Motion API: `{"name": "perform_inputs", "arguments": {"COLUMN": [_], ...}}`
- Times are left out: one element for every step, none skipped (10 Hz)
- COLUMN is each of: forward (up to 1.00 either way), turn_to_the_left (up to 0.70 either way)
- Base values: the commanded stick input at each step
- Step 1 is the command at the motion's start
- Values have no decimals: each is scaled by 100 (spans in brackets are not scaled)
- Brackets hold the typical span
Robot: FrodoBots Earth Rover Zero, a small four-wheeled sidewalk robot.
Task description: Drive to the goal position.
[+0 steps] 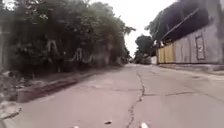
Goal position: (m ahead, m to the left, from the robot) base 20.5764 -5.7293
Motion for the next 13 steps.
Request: {"name": "perform_inputs", "arguments": {"forward": [70, 70, 70, 70, 70, 70, 70, 70, 70, 70, 70, 70, 70], "turn_to_the_left": [0, 0, 0, 0, 0, 0, 0, 0, 0, 0, 0, 0, 0]}}
